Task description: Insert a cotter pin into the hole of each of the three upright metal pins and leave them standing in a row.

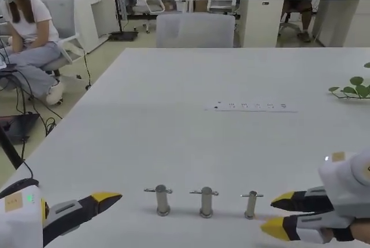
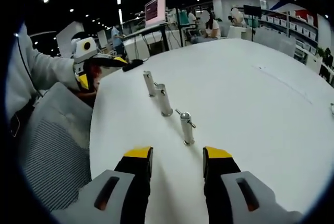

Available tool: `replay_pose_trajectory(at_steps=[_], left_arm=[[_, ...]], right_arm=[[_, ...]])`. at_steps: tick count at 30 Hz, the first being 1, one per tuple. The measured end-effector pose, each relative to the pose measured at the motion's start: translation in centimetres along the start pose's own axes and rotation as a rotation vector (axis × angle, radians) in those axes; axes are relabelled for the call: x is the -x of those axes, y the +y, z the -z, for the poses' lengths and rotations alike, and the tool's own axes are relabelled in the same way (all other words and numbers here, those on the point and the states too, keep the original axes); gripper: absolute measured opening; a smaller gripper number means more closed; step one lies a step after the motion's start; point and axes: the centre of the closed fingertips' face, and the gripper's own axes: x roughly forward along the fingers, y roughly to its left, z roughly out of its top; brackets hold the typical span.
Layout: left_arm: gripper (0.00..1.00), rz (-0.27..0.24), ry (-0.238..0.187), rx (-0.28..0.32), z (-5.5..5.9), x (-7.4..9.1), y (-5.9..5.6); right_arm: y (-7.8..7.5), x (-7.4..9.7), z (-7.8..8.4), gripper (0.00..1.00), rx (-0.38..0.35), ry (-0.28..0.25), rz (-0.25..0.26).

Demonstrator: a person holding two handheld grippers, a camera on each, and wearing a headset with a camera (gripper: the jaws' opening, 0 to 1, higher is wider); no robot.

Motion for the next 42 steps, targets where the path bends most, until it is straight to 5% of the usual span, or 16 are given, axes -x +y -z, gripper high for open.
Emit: replay_pose_trajectory(at_steps=[6,19,42], left_arm=[[0.77,-0.005,-0.005,-0.001,-0.3,0.2,-0.5],[0.78,-0.022,-0.019,-0.015,-1.2,1.1,-1.1],[0.78,-0.045,-0.032,-0.015,-2.0,2.1,-2.7]], right_arm=[[1.4,1.5,-0.7,0.54,-0.005,-0.036,0.031],[4.2,4.9,-1.4,0.61,0.007,-0.091,0.074],[7.4,8.4,1.0,0.70,0.038,-0.100,0.127]])
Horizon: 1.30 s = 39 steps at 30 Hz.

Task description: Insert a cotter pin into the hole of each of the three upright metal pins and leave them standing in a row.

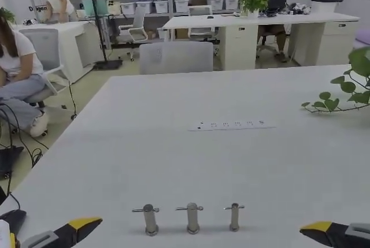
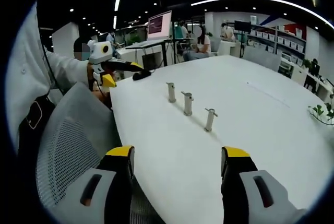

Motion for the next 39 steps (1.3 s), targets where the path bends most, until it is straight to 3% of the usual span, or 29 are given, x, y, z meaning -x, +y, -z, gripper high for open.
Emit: replay_pose_trajectory(at_steps=[6,15,25,39], left_arm=[[0.79,-0.017,-0.002,0.010,0.2,0.2,-0.2],[0.81,-0.078,-0.006,0.039,0.7,0.8,0.4],[0.79,-0.132,-0.006,0.069,0.8,0.6,0.9],[0.79,-0.157,-0.005,0.089,1.1,0.0,1.4]], right_arm=[[-0.3,0.2,0.3,0.72,-0.014,-0.007,0.027],[-1.9,-0.5,0.0,0.78,-0.057,-0.038,0.093],[-2.1,-1.7,0.1,0.79,-0.062,-0.019,0.109],[-2.0,-2.5,-0.1,0.79,-0.057,-0.009,0.106]])
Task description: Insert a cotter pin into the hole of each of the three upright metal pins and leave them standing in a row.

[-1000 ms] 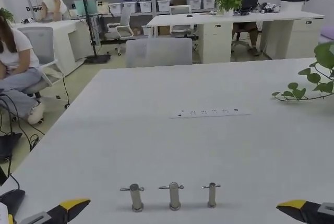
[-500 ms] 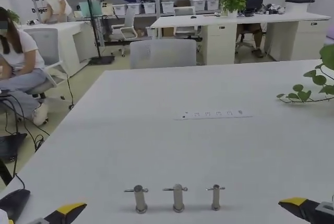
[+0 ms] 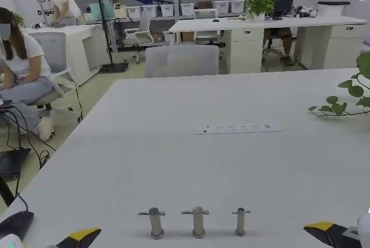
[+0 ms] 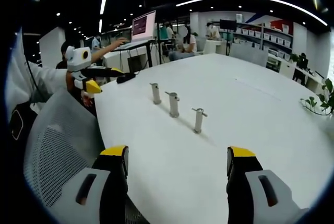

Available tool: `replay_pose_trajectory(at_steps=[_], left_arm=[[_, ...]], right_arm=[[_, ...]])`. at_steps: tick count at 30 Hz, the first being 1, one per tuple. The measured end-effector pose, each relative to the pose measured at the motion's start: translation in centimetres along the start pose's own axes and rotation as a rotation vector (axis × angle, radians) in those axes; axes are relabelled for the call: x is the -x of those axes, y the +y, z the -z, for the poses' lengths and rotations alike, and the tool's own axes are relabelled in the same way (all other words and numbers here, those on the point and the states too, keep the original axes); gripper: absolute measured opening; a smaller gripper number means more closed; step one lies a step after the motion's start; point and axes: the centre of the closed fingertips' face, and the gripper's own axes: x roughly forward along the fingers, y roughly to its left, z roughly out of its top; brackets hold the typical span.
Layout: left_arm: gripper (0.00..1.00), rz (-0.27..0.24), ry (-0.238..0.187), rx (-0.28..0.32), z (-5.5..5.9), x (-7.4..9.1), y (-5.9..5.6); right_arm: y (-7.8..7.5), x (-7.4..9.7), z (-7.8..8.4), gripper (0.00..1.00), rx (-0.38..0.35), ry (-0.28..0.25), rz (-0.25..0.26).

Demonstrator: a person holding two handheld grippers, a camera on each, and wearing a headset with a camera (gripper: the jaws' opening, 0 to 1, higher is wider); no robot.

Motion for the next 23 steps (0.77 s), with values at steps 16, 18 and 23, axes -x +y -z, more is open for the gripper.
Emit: replay_pose_trajectory(at_steps=[16,18,23], left_arm=[[0.78,-0.001,0.005,0.002,0.21,-0.07,0.10],[0.78,-0.001,0.008,0.001,0.29,-0.09,0.09],[0.78,0.000,0.008,0.005,0.34,-0.11,-0.04]], right_arm=[[0.01,0.04,-0.09,0.79,-0.004,-0.008,0.000],[0.03,0.03,-0.08,0.79,-0.005,-0.007,-0.001],[0.08,0.02,-0.02,0.79,-0.007,-0.007,-0.002]])
